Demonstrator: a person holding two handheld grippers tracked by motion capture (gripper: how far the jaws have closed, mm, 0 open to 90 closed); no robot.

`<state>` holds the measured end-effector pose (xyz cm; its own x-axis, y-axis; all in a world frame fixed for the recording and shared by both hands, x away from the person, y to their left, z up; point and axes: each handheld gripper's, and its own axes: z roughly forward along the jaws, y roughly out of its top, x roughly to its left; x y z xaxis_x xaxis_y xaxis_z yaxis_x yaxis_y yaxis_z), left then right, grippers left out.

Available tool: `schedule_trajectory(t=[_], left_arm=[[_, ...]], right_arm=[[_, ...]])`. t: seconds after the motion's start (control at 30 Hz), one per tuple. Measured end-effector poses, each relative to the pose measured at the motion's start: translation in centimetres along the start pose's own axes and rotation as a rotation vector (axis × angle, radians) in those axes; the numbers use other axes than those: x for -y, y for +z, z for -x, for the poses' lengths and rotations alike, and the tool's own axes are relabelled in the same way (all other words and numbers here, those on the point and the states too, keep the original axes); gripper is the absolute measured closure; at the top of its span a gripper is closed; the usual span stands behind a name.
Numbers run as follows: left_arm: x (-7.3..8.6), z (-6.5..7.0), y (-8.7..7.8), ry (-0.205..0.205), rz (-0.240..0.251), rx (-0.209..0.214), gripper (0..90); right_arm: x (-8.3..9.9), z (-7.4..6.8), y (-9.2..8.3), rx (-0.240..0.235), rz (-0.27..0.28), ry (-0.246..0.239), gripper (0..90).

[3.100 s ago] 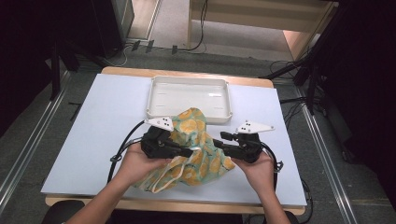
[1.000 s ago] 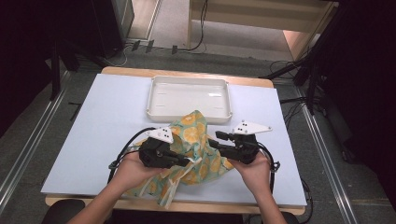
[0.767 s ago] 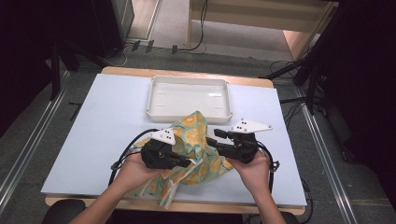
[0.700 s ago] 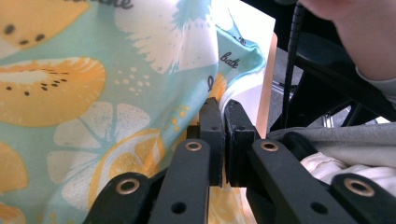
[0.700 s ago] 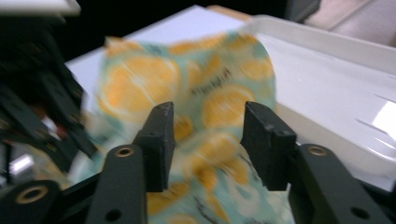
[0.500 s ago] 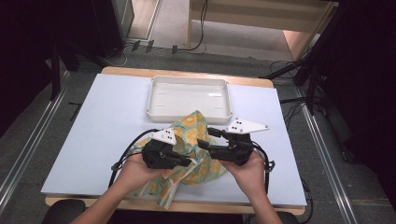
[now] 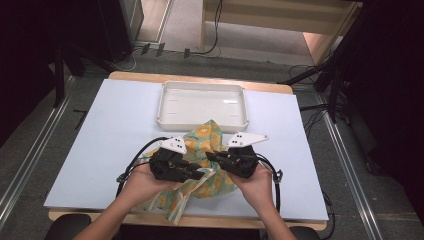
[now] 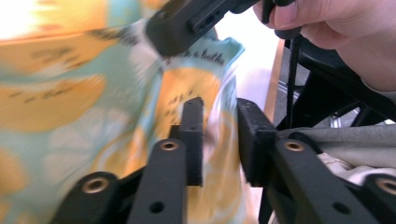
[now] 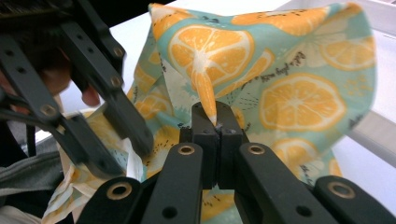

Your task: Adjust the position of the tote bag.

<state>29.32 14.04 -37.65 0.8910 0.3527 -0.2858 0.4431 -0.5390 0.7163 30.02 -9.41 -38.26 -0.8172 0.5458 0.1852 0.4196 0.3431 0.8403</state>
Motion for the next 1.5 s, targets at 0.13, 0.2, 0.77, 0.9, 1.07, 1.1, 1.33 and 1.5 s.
schedule_trajectory(t=[0.13,0.2,0.77,0.9,1.07,1.1,1.33,1.5], left_arm=[[-0.3,0.0,-1.9,-0.009,0.024,-0.019,63.2],[-0.4,-0.1,-3.0,-0.006,0.038,-0.045,61.0],[0.6,-2.3,-7.1,-0.046,0.15,-0.123,58.2],[0.9,-2.7,-6.3,-0.045,0.136,-0.118,55.8],[1.1,-2.8,-5.1,-0.028,0.099,-0.13,52.0],[1.1,-2.9,-5.0,-0.026,0.094,-0.131,51.7],[1.2,-2.9,-5.2,-0.025,0.097,-0.145,50.2],[1.2,-2.9,-5.2,-0.026,0.098,-0.145,50.1]], right_arm=[[0.1,0.5,-1.3,0.028,0.008,0.002,90.0],[0.3,0.9,-2.4,0.046,0.01,-0.01,90.0],[1.9,2.7,-6.8,0.123,0.026,0.009,90.0],[2.5,2.6,-4.8,0.101,-0.022,-0.006,89.0],[2.9,2.7,-3.8,0.092,-0.046,0.0,73.4],[2.8,2.8,-4.0,0.094,-0.035,0.002,69.6],[2.0,2.6,-6.5,0.09,0.065,0.02,55.4],[1.5,2.3,-7.8,0.079,0.119,0.022,50.2]])
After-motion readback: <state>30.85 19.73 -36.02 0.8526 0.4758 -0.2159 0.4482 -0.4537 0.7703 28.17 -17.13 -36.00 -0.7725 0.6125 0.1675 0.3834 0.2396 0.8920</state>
